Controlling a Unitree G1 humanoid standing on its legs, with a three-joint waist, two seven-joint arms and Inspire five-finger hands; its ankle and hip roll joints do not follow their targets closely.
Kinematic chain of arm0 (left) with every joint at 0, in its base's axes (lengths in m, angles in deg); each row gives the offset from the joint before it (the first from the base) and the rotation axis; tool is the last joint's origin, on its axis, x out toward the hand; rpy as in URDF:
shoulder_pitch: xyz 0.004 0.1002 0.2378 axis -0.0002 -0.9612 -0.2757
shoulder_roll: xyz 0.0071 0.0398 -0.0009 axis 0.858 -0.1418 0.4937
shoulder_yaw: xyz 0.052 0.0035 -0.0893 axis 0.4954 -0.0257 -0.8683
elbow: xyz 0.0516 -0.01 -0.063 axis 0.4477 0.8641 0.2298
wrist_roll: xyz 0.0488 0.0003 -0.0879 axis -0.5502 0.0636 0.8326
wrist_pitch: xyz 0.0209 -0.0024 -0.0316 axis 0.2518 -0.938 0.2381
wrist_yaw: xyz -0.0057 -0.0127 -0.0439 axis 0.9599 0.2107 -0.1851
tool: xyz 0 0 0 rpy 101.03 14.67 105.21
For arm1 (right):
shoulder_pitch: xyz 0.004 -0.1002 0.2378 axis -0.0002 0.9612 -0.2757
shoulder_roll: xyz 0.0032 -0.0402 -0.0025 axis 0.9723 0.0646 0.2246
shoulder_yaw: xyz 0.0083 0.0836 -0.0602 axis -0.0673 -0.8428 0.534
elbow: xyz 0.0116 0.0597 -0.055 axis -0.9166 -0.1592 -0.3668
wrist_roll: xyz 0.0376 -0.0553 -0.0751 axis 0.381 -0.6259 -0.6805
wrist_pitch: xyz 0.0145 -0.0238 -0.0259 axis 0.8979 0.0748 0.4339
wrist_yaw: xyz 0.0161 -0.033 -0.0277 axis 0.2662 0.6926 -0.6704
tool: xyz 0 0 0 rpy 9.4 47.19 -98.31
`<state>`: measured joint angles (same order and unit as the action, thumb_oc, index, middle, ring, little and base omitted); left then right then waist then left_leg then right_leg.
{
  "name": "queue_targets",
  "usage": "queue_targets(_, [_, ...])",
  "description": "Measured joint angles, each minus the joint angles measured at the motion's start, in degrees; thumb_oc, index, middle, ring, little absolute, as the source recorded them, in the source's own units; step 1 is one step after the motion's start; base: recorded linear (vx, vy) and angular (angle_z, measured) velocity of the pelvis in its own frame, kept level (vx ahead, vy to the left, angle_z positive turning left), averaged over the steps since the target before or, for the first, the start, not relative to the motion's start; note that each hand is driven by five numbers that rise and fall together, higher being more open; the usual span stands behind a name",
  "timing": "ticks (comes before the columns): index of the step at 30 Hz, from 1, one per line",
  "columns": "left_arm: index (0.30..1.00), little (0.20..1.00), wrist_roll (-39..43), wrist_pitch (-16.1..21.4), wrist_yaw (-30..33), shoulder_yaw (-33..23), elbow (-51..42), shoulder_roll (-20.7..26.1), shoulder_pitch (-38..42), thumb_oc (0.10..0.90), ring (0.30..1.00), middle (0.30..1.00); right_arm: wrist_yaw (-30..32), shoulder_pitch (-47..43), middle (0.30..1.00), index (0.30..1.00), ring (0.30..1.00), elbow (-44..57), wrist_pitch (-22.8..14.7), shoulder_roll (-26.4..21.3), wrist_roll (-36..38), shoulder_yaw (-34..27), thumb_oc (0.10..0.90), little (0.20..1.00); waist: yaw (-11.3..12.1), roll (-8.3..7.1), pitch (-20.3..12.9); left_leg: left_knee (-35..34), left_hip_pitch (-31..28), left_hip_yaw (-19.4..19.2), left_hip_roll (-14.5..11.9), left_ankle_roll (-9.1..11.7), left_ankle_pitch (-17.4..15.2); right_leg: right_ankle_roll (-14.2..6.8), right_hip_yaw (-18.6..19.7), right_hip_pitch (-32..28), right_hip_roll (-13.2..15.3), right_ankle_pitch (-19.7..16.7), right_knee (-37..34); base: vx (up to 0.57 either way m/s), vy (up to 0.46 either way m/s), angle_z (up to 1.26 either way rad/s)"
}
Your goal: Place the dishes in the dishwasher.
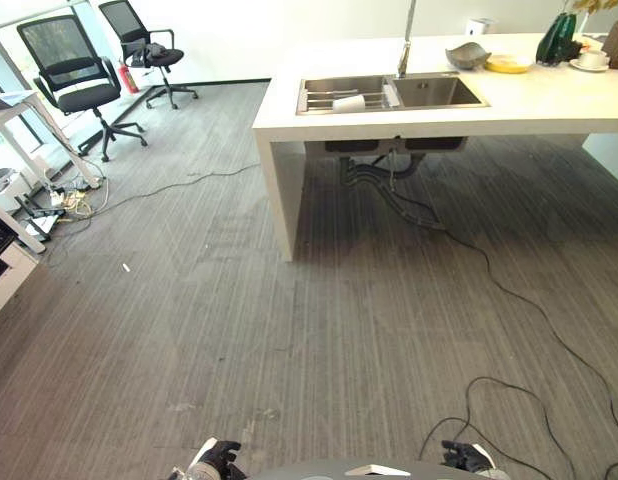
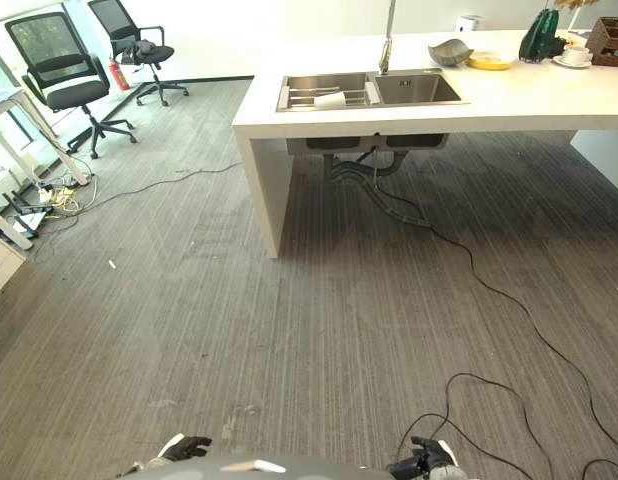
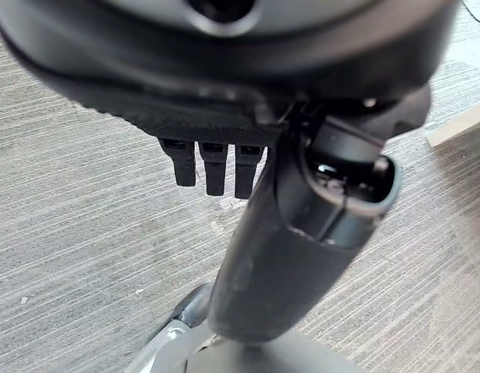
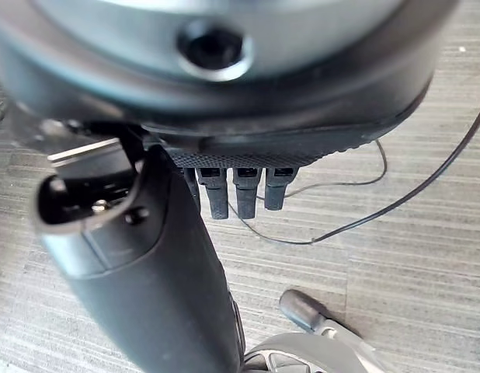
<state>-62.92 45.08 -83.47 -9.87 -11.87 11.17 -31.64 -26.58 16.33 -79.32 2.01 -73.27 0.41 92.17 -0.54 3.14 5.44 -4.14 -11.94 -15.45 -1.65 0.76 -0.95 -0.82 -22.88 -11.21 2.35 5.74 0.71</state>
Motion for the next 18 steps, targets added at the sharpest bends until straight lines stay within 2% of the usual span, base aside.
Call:
queue_targets(4, [0.900, 0.900, 0.2, -0.1, 0.0, -0.1, -0.1, -0.2, 0.0, 0.800, 0.900, 0.900, 0.0, 0.1, 0.900, 0.900, 0.900, 0.7, 0.0, -0.2, -0.5, 0.0, 0.800, 0.900, 0.0, 0.26, 0.2, 0.0, 0.0, 0.0, 0.0, 0.0, 0.0, 0.0, 0.0, -0.1, 0.0, 0.0, 0.0, 0.00, 0.000, 0.00])
queue_targets(10, [0.900, 0.900, 6.1, -0.6, -0.4, -2.4, 0.2, -0.8, -0.1, 0.800, 0.900, 0.900, -0.1, 0.1, 0.900, 0.900, 0.900, 0.6, 0.1, -0.3, -1.0, 0.0, 0.800, 0.900, 0.0, 0.19, 1.0, 0.0, 0.4, 0.1, 0.0, 0.0, 0.0, 0.0, -0.1, -0.1, 0.0, 0.0, -0.1, 0.00, 0.000, 0.00])
queue_targets(18, [0.900, 0.900, 12.4, -1.2, -0.9, -2.3, 0.2, -0.6, -0.2, 0.800, 0.900, 0.900, -0.1, -0.1, 0.900, 0.900, 0.900, 0.5, 0.1, -0.2, -1.1, 0.0, 0.800, 0.900, 0.0, -0.08, 1.4, 0.0, 0.7, 0.3, 0.1, 0.0, 0.0, 0.0, -0.2, 0.0, 0.0, 0.0, -0.1, 0.00, 0.000, 0.00])
